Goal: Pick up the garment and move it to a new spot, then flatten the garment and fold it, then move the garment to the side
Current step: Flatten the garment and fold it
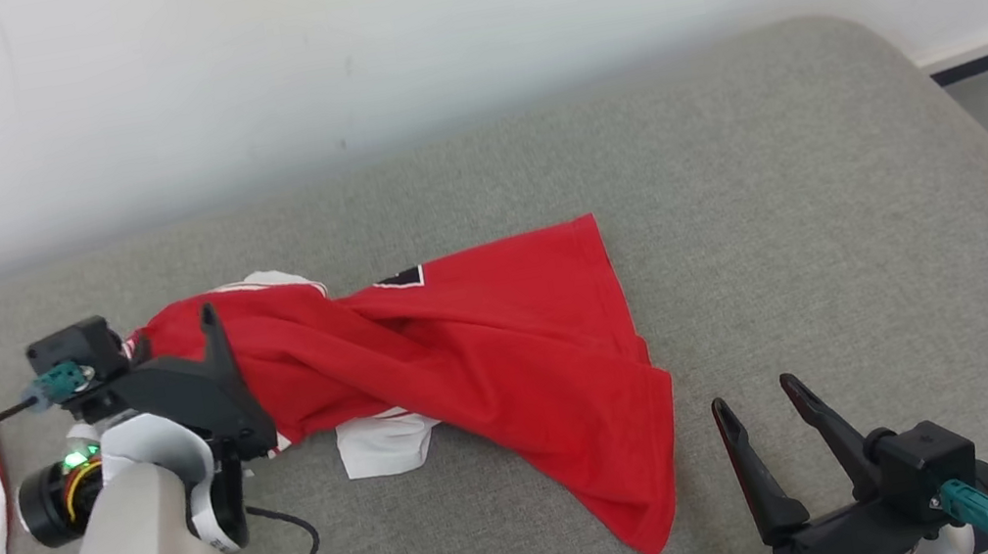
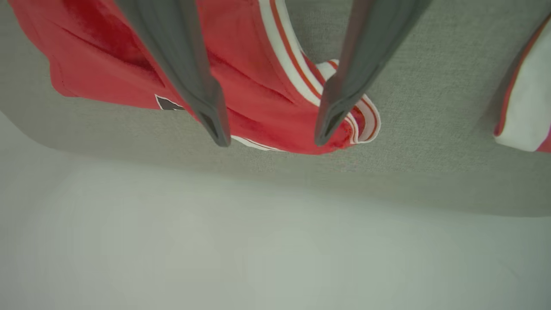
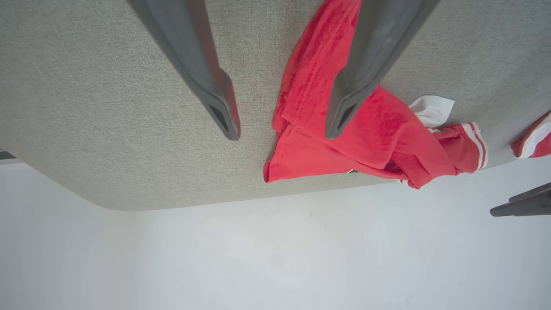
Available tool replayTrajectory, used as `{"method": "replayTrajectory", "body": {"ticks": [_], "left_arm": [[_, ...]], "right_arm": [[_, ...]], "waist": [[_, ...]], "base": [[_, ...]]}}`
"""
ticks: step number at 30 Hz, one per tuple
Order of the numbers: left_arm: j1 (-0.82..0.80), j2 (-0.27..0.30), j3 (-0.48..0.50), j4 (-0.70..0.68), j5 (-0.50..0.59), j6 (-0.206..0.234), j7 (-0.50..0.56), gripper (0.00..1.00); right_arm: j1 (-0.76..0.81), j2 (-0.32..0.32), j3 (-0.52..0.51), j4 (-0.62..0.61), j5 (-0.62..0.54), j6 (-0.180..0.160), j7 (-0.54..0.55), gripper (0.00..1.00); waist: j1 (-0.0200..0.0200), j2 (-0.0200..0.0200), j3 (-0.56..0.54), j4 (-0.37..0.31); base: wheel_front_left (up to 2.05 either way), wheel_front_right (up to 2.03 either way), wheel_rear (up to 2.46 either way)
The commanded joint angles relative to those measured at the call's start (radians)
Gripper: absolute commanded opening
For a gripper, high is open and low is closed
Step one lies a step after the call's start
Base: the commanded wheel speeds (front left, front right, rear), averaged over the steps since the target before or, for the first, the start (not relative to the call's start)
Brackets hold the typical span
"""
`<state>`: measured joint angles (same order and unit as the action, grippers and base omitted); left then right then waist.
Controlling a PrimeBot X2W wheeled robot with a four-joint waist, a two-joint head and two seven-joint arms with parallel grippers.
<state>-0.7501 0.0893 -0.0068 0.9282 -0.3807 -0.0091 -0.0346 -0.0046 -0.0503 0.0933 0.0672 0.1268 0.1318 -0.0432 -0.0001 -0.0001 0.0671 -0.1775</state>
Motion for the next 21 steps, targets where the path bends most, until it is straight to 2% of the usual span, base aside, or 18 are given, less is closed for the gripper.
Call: {"method": "replayTrajectory", "body": {"ticks": [1,4,7,15,21], "left_arm": [[0.006,-0.001,-0.003,0.001,-0.008,0.001,0.007,1.0],[0.019,-0.008,-0.022,0.027,0.001,0.016,0.058,1.0],[0.047,-0.013,-0.044,0.028,0.001,0.007,0.114,1.0],[0.203,-0.033,-0.143,-0.092,0.012,-0.016,0.243,1.0],[0.268,-0.036,-0.205,-0.19,0.031,0.021,0.301,1.0]], "right_arm": [[0.011,0.0,0.001,-0.001,0.004,-0.002,0.001,1.0],[0.02,0.001,-0.002,-0.003,0.005,-0.002,0.004,1.0],[0.035,0.0,-0.013,-0.008,0.001,-0.002,0.003,1.0],[0.051,0.0,-0.024,-0.016,0.005,-0.002,0.004,1.0],[0.037,0.0,-0.015,-0.02,0.014,-0.002,-0.001,1.0]], "waist": [[0.0001,0.0001,-0.027,0.0],[0.0001,0.0001,-0.041,-0.001],[0.0001,0.0001,-0.052,0.003],[0.0001,0.0001,-0.062,-0.002],[0.0001,0.0001,-0.036,-0.038]], "base": [[0.0,0.0,0.0],[0.0,0.0,0.0],[0.0,0.0,0.0],[0.0,0.0,0.0],[0.0,0.0,0.0]]}}
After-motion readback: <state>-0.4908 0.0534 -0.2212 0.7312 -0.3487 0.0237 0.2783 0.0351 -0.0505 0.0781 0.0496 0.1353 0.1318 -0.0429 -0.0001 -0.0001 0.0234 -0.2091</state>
